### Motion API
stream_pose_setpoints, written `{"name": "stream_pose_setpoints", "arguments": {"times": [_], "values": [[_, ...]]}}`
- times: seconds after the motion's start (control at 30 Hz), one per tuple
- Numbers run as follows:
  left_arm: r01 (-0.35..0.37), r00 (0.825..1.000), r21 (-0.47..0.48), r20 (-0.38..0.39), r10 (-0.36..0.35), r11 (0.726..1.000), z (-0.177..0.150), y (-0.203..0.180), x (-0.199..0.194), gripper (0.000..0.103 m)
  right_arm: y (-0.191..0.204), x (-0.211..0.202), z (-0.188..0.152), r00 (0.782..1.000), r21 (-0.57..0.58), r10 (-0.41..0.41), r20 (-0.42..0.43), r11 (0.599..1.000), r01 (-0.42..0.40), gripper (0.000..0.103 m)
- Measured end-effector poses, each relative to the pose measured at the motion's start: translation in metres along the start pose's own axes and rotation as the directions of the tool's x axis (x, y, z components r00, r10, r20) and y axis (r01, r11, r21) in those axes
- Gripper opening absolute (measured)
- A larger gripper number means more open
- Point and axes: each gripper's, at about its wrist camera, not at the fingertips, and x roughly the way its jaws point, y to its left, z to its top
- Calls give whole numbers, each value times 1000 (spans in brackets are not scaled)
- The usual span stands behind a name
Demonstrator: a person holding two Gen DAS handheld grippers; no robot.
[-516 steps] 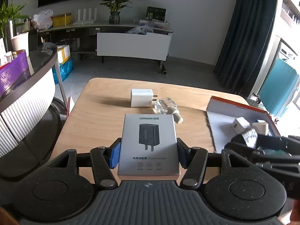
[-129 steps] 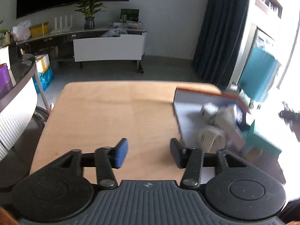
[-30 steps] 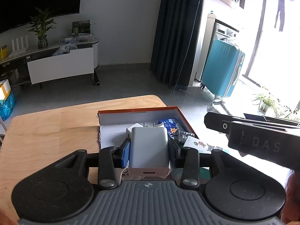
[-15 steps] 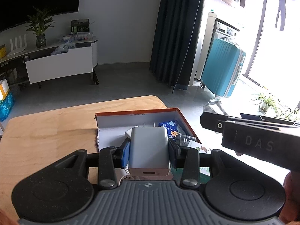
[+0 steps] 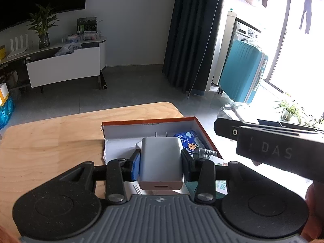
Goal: Organize rigid objects
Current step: 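Lower the glass bottle into the lid and open the right gripper while the left lowers the charger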
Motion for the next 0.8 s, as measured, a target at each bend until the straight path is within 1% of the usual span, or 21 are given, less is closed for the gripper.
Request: {"name": "stream_pose_setpoints", "arguments": {"times": [0.8], "values": [[0, 1000, -14, -23, 0, 1000, 7, 3, 24, 41, -5, 30, 8, 999, -7, -3, -41, 1000, 3, 59]]}}
